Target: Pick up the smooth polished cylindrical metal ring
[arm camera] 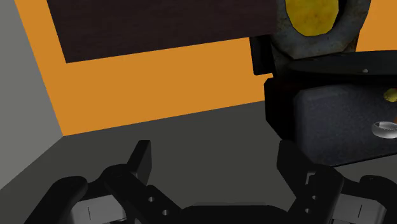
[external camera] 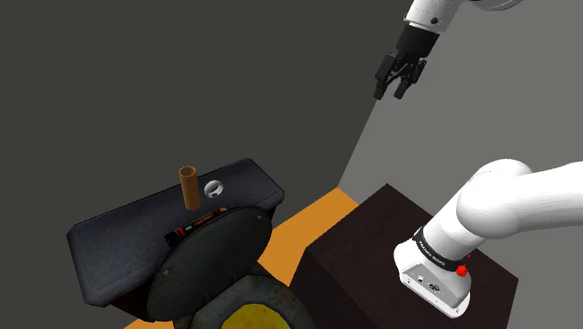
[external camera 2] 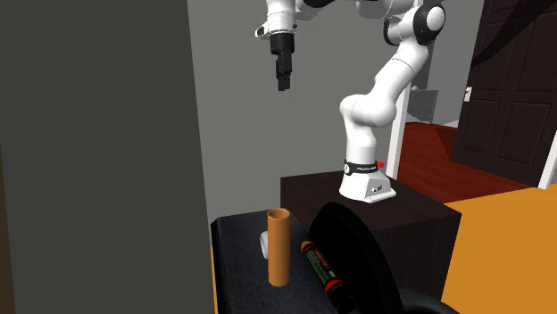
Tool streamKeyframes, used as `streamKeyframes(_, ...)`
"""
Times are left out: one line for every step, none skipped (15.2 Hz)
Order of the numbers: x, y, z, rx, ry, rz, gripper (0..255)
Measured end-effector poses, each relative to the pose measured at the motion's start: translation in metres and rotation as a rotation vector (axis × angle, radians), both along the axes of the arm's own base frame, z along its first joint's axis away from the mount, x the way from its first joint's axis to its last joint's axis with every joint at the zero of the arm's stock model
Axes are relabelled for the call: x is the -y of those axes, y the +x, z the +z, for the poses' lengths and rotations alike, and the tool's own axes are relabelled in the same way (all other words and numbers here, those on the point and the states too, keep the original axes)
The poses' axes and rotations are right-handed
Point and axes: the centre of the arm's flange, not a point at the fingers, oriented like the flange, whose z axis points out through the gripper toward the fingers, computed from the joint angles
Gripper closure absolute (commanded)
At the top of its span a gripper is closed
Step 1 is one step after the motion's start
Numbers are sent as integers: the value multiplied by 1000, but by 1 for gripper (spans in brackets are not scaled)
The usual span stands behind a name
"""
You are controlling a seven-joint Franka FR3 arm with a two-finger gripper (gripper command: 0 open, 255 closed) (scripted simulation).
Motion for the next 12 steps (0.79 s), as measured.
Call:
streamKeyframes(0,0,0,0,0,0,0)
streamKeyframes(-6,2,-2,-1,0,-3,0)
streamKeyframes(-14,4,-4,-3,-1,-9,0)
streamKeyframes(-25,6,-11,-6,-2,-16,0)
streamKeyframes(-34,9,-16,-9,-3,-24,0)
streamKeyframes(-45,13,-21,-11,-4,-31,0)
streamKeyframes(-59,19,-27,-14,-5,-39,0)
streamKeyframes(-70,22,-35,-17,-6,-47,0)
streamKeyframes(-82,25,-41,-19,-7,-56,0)
streamKeyframes(-93,29,-48,-22,-8,-64,0)
streamKeyframes(-105,29,-51,-24,-9,-72,0)
streamKeyframes(-114,33,-56,-27,-10,-81,0)
